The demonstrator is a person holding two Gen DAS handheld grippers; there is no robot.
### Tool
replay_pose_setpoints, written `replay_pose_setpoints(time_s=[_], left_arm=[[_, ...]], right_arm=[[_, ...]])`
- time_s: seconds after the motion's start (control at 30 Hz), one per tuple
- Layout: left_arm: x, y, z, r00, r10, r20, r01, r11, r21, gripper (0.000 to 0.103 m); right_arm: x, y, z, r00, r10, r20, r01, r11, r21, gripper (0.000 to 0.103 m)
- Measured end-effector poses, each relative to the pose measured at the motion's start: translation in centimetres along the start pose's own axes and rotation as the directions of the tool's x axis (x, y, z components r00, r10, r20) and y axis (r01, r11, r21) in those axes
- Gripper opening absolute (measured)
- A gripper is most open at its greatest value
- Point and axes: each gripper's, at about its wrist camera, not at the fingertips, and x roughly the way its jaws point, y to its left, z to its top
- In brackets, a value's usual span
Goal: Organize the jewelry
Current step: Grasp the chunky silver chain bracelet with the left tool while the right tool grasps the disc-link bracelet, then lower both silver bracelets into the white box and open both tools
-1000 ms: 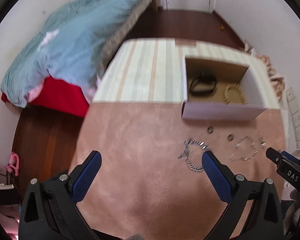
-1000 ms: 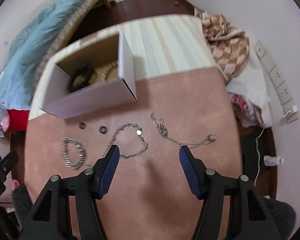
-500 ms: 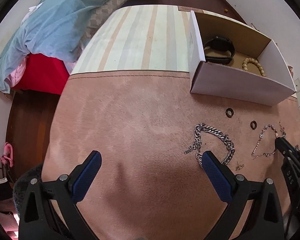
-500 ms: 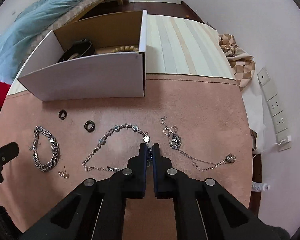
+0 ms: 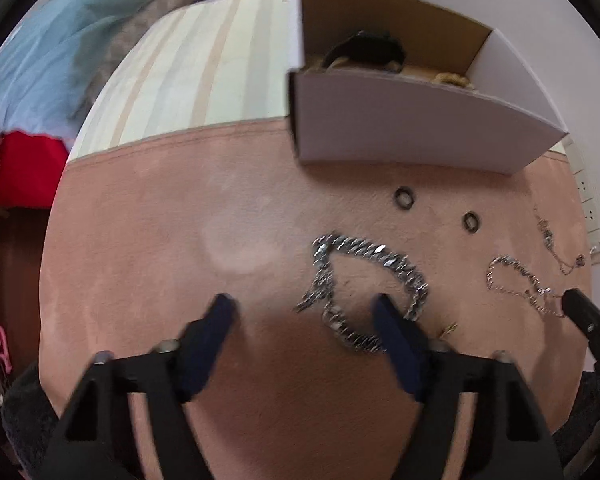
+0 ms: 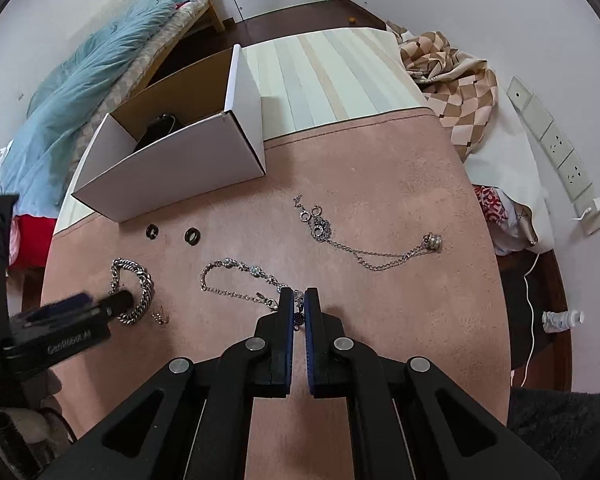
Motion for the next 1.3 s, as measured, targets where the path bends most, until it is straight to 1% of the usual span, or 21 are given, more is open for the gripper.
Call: replay_pose_setpoints(time_s=[0.03, 0.07, 0.13, 0.2, 0.4, 0.57, 0.7, 0.73, 0.83, 0.93, 1.03, 1.13, 1.2, 1.27, 1.3], left_arm=[[-0.3, -0.2, 0.1, 1.000, -0.004, 0.008, 0.004, 1.000, 0.006, 0.036], [-0.5, -0.3, 0.2, 1.000, -0.012, 0.020, 0.012, 1.000, 0.005, 0.004], [-0.5, 0.3, 0.6, 0.998, -0.068, 0.014, 0.069, 0.997, -0.033, 0.004], [-0.9, 1.4, 0.7, 0.990, -0.138, 0.019, 0.139, 0.987, -0.085, 0.003], [-3.4, 3.5, 0.0, 0.981, -0.185, 0.065, 0.191, 0.974, -0.120, 0.003], [-6.4, 5.3, -0.1, 0.970, -0.213, 0.120, 0.228, 0.966, -0.122, 0.003], [-9.2, 5.9, 1.0, 0.958, -0.222, 0.179, 0.241, 0.967, -0.087, 0.003], [-10.2, 5.5, 1.2, 0.954, -0.226, 0.198, 0.245, 0.966, -0.077, 0.003], [-12.9, 5.1, 2.0, 0.938, -0.245, 0.245, 0.264, 0.963, -0.048, 0.003], [-15.5, 4.9, 3.6, 0.919, -0.271, 0.285, 0.288, 0.958, -0.017, 0.003], [-17.5, 4.2, 5.8, 0.906, -0.274, 0.323, 0.277, 0.960, 0.037, 0.003], [-17.8, 3.7, 8.0, 0.903, -0.271, 0.334, 0.267, 0.962, 0.059, 0.003], [-17.2, 3.4, 9.2, 0.905, -0.268, 0.330, 0.263, 0.963, 0.061, 0.003], [-16.0, 3.1, 10.6, 0.912, -0.272, 0.307, 0.267, 0.962, 0.058, 0.003], [-15.1, 2.9, 11.3, 0.919, -0.272, 0.286, 0.265, 0.962, 0.064, 0.003]], right_arm=[[0.0, 0.0, 0.0, 1.000, 0.000, -0.001, 0.000, 1.000, -0.001, 0.005], [0.0, 0.0, 0.0, 1.000, 0.003, -0.003, -0.003, 1.000, 0.000, 0.005], [-0.2, 0.0, 0.1, 1.000, 0.025, -0.010, -0.025, 1.000, 0.010, 0.005], [-0.5, 0.1, 0.3, 0.999, 0.051, -0.010, -0.051, 0.998, 0.022, 0.005], [-2.7, 1.1, 1.4, 0.989, 0.145, 0.020, -0.146, 0.989, 0.038, 0.005], [-4.9, 2.5, 2.9, 0.977, 0.204, 0.054, -0.205, 0.979, 0.012, 0.005], [-6.9, 3.7, 4.4, 0.969, 0.238, 0.071, -0.237, 0.971, -0.030, 0.005], [-7.5, 4.0, 4.9, 0.965, 0.249, 0.079, -0.247, 0.968, -0.041, 0.005], [-9.6, 4.9, 6.4, 0.954, 0.281, 0.105, -0.274, 0.959, -0.075, 0.005], [-11.3, 5.8, 8.2, 0.943, 0.309, 0.122, -0.297, 0.949, -0.106, 0.005], [-12.7, 6.9, 10.4, 0.937, 0.316, 0.147, -0.297, 0.944, -0.141, 0.005], [-13.0, 7.9, 13.0, 0.937, 0.306, 0.167, -0.279, 0.946, -0.166, 0.005], [-12.3, 8.4, 14.5, 0.941, 0.298, 0.161, -0.271, 0.947, -0.170, 0.005], [-11.3, 8.8, 15.8, 0.946, 0.288, 0.146, -0.263, 0.950, -0.171, 0.005], [-10.5, 9.0, 16.5, 0.952, 0.277, 0.133, -0.254, 0.952, -0.172, 0.005]])
